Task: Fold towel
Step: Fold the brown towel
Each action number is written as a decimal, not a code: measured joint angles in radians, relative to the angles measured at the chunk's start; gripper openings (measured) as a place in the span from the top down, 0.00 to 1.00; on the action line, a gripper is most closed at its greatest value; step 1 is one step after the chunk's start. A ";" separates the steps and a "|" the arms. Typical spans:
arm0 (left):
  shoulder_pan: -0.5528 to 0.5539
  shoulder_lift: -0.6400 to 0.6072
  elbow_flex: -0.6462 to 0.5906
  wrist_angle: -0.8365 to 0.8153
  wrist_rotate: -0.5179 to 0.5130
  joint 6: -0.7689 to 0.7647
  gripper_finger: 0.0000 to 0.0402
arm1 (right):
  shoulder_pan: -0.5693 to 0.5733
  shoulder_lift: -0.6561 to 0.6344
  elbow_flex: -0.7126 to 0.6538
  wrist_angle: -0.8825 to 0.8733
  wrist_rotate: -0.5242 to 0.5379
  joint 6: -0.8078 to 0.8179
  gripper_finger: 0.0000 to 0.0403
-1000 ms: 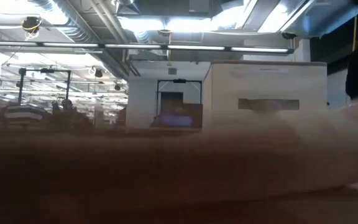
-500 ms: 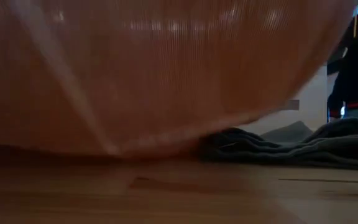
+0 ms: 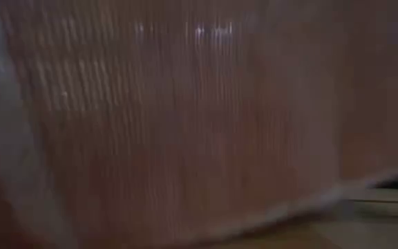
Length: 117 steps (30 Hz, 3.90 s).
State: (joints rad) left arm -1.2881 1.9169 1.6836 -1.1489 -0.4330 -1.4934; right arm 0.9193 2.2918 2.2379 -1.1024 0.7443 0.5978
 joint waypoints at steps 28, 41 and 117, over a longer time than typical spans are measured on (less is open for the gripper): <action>0.251 -0.594 -0.508 -0.424 -0.176 -0.066 0.99 | -0.680 -0.073 -0.071 -0.236 -0.039 -0.446 1.00; 0.424 -0.971 -0.780 -0.422 -0.260 0.087 0.99 | -0.972 -0.080 -0.174 -0.048 -0.256 -0.657 1.00; 0.959 -0.859 -1.139 0.585 0.056 0.710 0.56 | -0.744 -0.464 -0.881 0.307 -0.674 -0.323 0.45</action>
State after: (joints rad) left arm -0.3288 1.0581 0.5449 -0.5641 -0.3768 -0.7838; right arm 0.1752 1.8277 1.3568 -0.7951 0.0701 0.2751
